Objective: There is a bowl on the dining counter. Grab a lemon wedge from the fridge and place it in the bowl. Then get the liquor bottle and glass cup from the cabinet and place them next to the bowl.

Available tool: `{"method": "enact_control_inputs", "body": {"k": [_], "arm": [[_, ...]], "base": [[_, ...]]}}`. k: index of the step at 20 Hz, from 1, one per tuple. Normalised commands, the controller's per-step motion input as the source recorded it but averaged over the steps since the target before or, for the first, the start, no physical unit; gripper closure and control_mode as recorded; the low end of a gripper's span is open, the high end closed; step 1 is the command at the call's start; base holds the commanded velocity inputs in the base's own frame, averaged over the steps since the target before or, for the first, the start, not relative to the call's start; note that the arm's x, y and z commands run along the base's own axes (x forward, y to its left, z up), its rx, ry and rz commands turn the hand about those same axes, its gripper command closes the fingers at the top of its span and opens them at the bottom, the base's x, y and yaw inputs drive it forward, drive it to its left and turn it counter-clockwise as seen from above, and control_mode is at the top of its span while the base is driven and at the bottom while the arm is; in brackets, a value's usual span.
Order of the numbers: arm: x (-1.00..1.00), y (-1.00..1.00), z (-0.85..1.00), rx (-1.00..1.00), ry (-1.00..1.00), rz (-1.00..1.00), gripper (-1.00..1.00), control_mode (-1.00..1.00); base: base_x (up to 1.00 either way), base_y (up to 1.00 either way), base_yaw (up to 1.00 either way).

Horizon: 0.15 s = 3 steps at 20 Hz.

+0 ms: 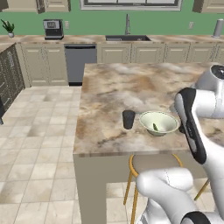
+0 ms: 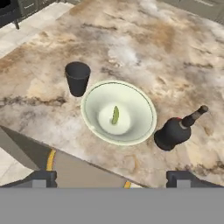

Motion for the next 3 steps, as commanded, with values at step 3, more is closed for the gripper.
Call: {"method": "enact_control_inputs", "body": {"k": [3], "arm": [[-1.00, -0.52, 0.09, 0.10, 0.12, -0.26, -1.00, -1.00]], "base": [[0.00, 0.00, 0.00]]}}
